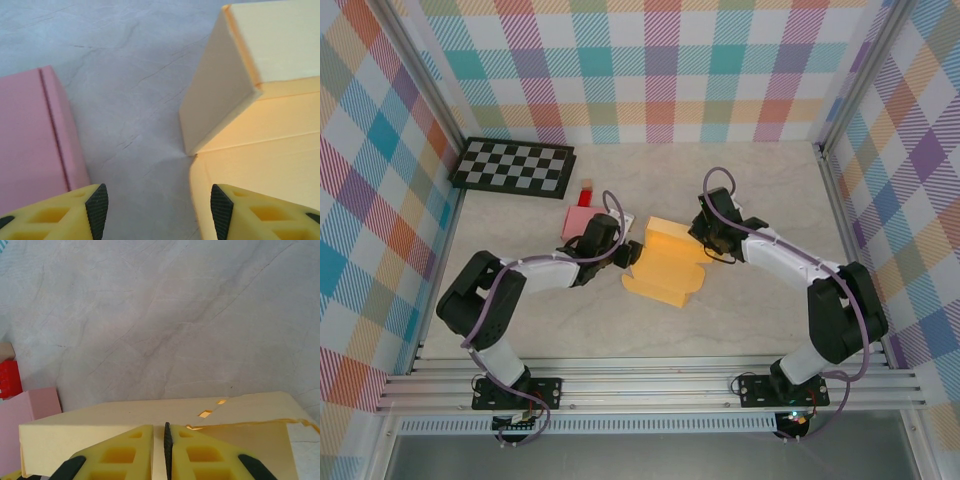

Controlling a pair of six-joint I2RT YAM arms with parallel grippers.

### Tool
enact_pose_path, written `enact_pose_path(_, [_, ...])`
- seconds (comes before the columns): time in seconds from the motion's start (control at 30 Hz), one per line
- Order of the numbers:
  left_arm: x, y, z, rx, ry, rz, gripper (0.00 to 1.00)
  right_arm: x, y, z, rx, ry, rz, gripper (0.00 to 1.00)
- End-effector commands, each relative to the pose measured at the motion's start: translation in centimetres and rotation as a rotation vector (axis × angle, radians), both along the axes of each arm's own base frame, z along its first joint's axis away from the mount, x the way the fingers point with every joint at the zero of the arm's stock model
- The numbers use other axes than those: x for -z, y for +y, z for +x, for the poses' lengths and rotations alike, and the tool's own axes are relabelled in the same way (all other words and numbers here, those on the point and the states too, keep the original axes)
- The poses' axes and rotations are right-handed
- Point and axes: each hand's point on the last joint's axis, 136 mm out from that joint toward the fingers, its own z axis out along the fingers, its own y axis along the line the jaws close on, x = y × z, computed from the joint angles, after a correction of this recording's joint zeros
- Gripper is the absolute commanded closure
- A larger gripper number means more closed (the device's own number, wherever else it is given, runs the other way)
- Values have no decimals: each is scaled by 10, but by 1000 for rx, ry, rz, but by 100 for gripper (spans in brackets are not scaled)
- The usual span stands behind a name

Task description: Fold the paper box

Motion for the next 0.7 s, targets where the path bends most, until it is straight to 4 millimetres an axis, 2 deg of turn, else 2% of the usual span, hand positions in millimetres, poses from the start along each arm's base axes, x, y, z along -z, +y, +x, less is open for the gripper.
enact_pose_path(0.0, [-11, -26, 10, 79, -13, -66, 41, 27, -12, -16, -1, 110, -72, 83])
enact_pose_path(0.23, [-3, -55, 18, 113, 2, -48, 41, 25, -11, -17, -3, 112, -64, 83])
enact_pose_path(0.43, [12, -56, 37, 46, 10, 16, 51, 25, -9, -17, -10, 115, -60, 83])
enact_pose_path(0.53, [16, -55, 44, 11, 7, 48, 70, 24, -9, -17, -13, 114, -58, 83])
enact_pose_path(0.6, [19, -54, 48, -19, 0, 78, 90, 23, -7, -16, -18, 113, -54, 83])
enact_pose_path(0.67, [22, -52, 49, -57, -4, 118, 99, 18, -6, -16, -23, 110, -47, 83])
